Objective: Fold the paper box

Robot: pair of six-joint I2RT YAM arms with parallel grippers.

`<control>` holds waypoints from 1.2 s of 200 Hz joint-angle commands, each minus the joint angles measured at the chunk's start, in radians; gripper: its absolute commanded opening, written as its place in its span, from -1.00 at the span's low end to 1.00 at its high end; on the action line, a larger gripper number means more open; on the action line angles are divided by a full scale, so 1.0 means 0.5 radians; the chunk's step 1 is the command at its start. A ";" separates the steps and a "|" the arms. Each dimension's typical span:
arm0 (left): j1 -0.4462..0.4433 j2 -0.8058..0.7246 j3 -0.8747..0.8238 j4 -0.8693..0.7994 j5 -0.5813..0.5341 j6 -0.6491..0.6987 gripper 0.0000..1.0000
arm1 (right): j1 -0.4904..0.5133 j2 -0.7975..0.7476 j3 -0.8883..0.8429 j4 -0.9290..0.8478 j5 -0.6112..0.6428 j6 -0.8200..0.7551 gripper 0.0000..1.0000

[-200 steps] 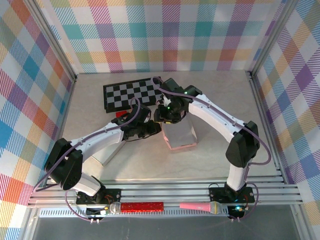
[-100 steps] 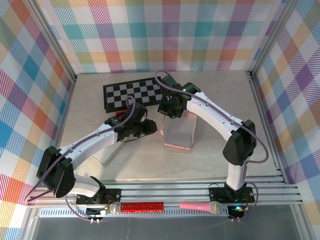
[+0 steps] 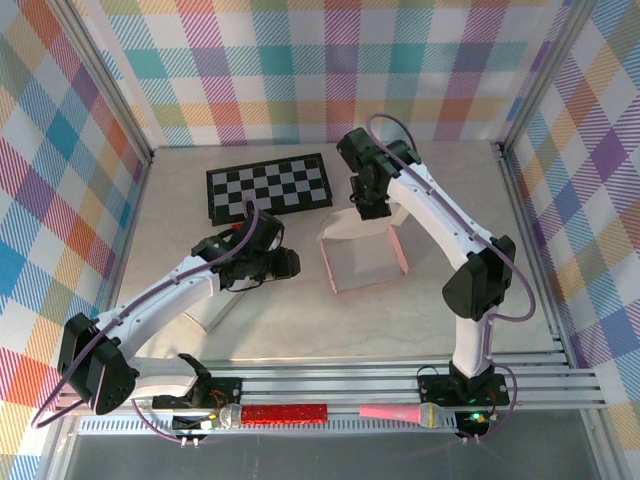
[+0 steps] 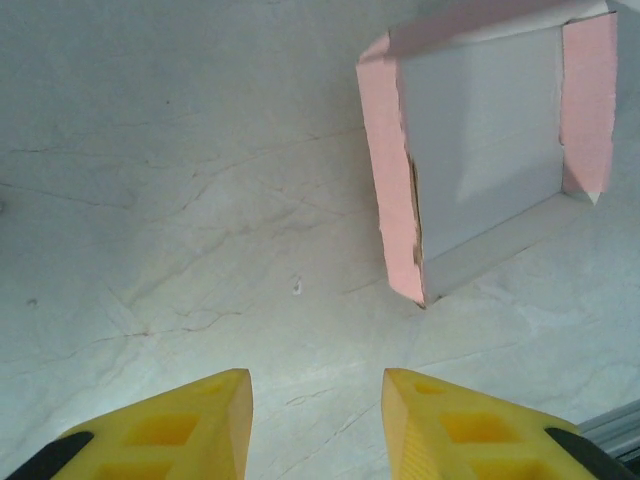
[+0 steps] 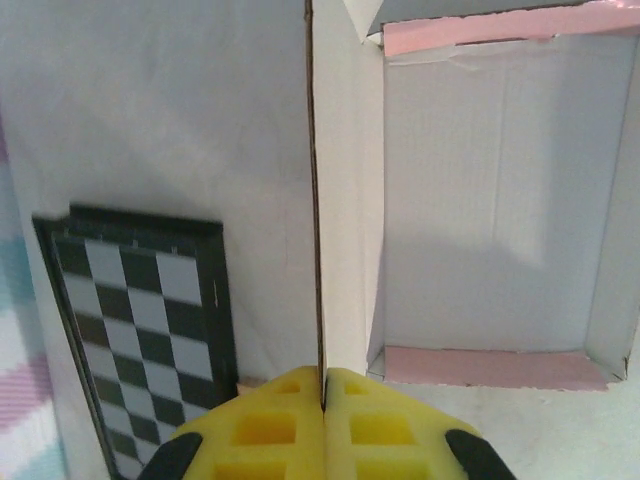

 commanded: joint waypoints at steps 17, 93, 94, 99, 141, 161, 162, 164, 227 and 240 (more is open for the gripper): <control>0.003 -0.049 0.032 -0.177 0.055 0.144 -0.23 | -0.027 0.146 0.150 -0.057 -0.136 0.311 -0.68; 0.087 0.112 0.262 -0.178 0.168 0.455 -0.21 | -0.110 -0.157 -0.011 0.432 0.075 -1.511 0.10; 0.090 0.115 0.268 -0.178 0.167 0.463 -0.21 | -0.113 -0.170 -0.027 0.452 0.072 -1.560 0.10; 0.103 0.136 0.299 -0.181 0.172 0.492 -0.21 | -0.130 -0.248 -0.112 0.564 0.042 -1.802 0.14; 0.215 0.408 0.579 -0.159 0.298 0.712 -0.19 | -0.588 -1.058 -1.263 1.451 -1.142 -3.246 0.36; 0.221 0.580 0.730 -0.182 0.317 0.842 -0.19 | -0.774 -1.193 -1.450 1.292 -1.238 -3.610 0.35; 0.221 0.590 0.737 -0.183 0.318 0.846 -0.19 | -0.781 -1.195 -1.453 1.283 -1.239 -3.624 0.35; 0.223 0.609 0.754 -0.188 0.323 0.860 -0.19 | -0.791 -1.194 -1.457 1.262 -1.240 -3.651 0.35; 0.310 0.968 1.018 -0.186 0.375 1.042 -0.20 | -0.904 -0.932 -1.494 1.045 -1.045 -4.030 0.31; 0.311 1.012 1.049 -0.185 0.372 1.055 -0.20 | -0.918 -0.893 -1.486 1.058 -1.028 -4.043 0.31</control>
